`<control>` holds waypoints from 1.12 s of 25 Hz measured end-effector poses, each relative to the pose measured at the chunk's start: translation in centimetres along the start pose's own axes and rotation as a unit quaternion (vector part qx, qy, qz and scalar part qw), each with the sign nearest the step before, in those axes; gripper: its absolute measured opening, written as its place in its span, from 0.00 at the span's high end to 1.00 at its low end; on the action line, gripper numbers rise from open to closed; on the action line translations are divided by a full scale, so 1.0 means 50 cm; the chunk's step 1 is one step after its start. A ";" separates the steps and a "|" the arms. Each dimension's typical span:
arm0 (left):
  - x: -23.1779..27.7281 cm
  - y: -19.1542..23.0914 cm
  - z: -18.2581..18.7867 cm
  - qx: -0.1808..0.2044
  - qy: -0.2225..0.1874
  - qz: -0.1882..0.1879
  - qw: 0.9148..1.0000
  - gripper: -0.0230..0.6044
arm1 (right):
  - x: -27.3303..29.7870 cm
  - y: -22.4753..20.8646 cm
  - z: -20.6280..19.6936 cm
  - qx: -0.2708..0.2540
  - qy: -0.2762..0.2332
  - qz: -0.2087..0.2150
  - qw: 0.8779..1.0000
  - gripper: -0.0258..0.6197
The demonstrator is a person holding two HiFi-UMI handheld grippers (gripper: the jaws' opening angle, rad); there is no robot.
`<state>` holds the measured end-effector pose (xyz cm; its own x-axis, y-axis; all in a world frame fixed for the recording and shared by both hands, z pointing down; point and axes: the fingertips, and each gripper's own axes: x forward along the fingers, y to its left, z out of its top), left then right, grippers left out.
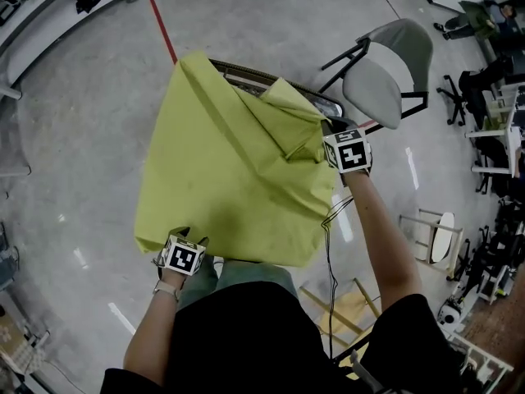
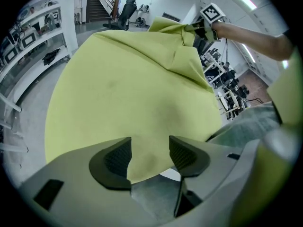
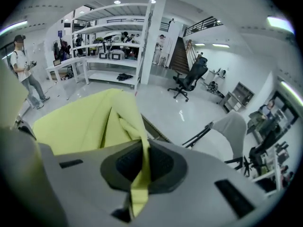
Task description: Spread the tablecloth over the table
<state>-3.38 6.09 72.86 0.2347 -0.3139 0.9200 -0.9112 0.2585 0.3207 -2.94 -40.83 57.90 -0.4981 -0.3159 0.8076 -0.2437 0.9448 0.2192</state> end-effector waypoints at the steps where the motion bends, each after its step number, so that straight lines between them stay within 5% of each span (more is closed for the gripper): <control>1: 0.000 -0.002 0.001 0.001 0.001 0.000 1.000 0.56 | -0.009 -0.033 0.013 0.005 -0.007 -0.012 1.000 0.94; 7: -0.002 0.004 0.012 0.002 0.001 -0.001 1.000 0.56 | -0.054 -0.212 0.086 0.036 -0.042 -0.065 0.996 0.94; 15: -0.017 0.014 0.125 0.017 -0.049 0.008 0.999 0.56 | -0.080 -0.373 0.127 0.078 -0.064 -0.111 0.989 0.94; 28: -0.033 0.000 0.476 0.089 -0.122 0.031 0.988 0.56 | -0.044 -0.557 0.084 0.141 -0.060 -0.148 0.977 0.94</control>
<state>-11.83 -15.14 65.97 0.1075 -0.5196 0.8476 -0.9713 0.1269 0.2010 1.47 -66.81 47.73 -0.4617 -0.5954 0.6575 -0.6028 0.7544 0.2598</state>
